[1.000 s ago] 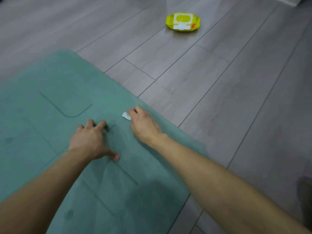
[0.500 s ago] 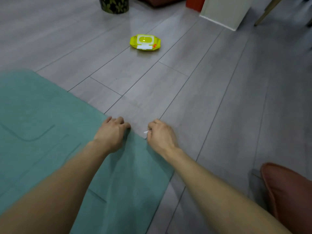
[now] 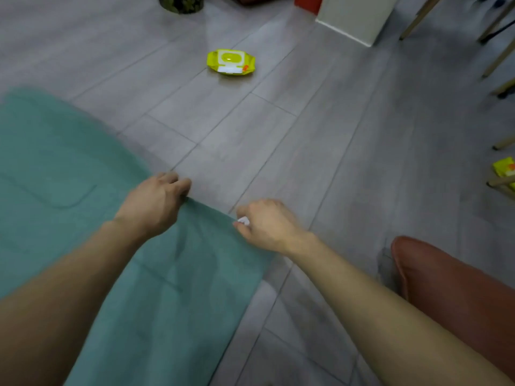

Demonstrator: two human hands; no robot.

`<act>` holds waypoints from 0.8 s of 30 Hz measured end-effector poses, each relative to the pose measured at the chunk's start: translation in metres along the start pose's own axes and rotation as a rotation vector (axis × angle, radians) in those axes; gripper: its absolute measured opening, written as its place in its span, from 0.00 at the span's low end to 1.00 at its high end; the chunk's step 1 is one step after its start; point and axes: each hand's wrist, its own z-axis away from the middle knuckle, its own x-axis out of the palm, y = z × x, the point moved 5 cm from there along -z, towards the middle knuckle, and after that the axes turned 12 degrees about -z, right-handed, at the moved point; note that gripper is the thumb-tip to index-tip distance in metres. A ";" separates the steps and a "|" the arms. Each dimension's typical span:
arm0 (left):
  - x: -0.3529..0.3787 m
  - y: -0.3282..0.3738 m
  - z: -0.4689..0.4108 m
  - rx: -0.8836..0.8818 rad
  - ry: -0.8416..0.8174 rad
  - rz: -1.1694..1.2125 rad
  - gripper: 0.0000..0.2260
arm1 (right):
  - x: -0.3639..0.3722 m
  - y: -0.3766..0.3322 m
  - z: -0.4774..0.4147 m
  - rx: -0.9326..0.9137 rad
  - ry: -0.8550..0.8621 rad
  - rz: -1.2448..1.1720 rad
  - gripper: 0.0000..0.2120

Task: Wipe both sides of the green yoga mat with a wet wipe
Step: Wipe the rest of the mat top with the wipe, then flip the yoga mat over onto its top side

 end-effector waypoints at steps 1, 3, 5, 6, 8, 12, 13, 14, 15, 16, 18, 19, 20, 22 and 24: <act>-0.013 0.000 0.014 0.003 0.016 -0.017 0.05 | 0.000 -0.015 0.008 -0.005 -0.009 -0.017 0.12; -0.035 -0.003 0.047 0.011 0.012 -0.032 0.06 | 0.006 -0.052 0.021 -0.027 -0.074 -0.036 0.15; -0.051 -0.011 0.093 -0.013 -0.031 -0.046 0.06 | 0.015 -0.096 0.034 -0.056 -0.182 -0.045 0.13; -0.059 -0.015 0.118 -0.021 -0.054 -0.050 0.06 | 0.020 -0.118 0.043 -0.082 -0.241 -0.033 0.12; -0.082 -0.022 0.163 -0.017 -0.092 -0.030 0.05 | 0.023 -0.161 0.064 -0.158 -0.345 0.008 0.10; -0.159 -0.039 0.223 -0.049 -0.170 -0.005 0.05 | -0.003 -0.246 0.102 -0.244 -0.446 0.023 0.05; -0.182 -0.043 0.234 -0.059 -0.179 -0.005 0.04 | -0.014 -0.267 0.110 -0.239 -0.462 0.014 0.05; -0.205 -0.048 0.247 -0.073 -0.186 0.001 0.04 | -0.024 -0.288 0.119 -0.233 -0.472 0.009 0.06; -0.225 -0.052 0.261 -0.093 -0.196 0.017 0.05 | -0.033 -0.310 0.129 -0.228 -0.471 0.003 0.07; -0.244 -0.057 0.275 -0.114 -0.205 0.030 0.05 | -0.040 -0.331 0.139 -0.235 -0.462 -0.003 0.08; -0.276 -0.069 0.309 -0.149 -0.229 0.045 0.04 | -0.046 -0.377 0.164 -0.246 -0.480 -0.012 0.09; -0.289 -0.074 0.328 -0.148 -0.233 0.049 0.04 | -0.046 -0.398 0.176 -0.243 -0.499 -0.017 0.09; -0.299 -0.079 0.347 -0.134 -0.238 0.054 0.04 | -0.042 -0.416 0.188 -0.237 -0.515 -0.027 0.09; -0.316 -0.087 0.389 -0.107 -0.251 0.065 0.05 | -0.037 -0.452 0.214 -0.240 -0.491 -0.012 0.08; -0.333 -0.100 0.436 -0.091 -0.265 0.091 0.06 | -0.032 -0.493 0.240 -0.262 -0.447 0.007 0.10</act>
